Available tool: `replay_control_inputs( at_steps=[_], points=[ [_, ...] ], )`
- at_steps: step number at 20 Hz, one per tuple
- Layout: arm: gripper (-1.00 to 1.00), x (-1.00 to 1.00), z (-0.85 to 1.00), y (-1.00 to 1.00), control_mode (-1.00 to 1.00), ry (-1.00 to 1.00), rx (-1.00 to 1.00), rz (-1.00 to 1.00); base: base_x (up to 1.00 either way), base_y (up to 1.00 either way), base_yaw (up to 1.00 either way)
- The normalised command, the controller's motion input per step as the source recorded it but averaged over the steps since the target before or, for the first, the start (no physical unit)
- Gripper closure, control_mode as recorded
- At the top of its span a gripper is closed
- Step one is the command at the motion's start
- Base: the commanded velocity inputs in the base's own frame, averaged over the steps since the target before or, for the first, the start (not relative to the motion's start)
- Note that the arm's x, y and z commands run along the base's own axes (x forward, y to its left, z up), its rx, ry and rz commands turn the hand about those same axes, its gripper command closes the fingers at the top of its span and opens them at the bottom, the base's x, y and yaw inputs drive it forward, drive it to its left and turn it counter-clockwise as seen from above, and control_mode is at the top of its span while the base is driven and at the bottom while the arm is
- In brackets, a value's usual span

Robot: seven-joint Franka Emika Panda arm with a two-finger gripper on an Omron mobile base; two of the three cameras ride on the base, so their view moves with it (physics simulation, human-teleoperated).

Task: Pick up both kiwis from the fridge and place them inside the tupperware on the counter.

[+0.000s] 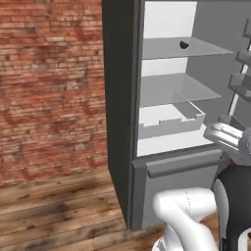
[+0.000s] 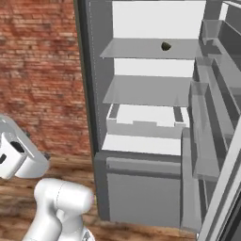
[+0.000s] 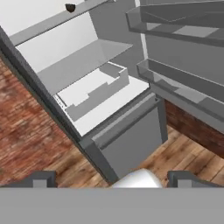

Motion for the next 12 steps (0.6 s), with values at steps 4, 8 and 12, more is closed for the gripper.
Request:
replay_control_inputs(
  at_steps=[4, 8, 12],
  points=[
    [-1.0, 0.0, 0.0, 0.0, 1.0, 0.0, 0.0, 0.0, 0.63, -0.27, -0.4],
    [-1.0, 0.0, 0.0, 0.0, 1.0, 0.0, 0.0, 0.0, 0.59, -0.35, -0.13],
    [-1.0, 0.0, 0.0, 0.0, 1.0, 0.0, 0.0, 0.0, 0.6, -0.37, 0.0]
  ],
)
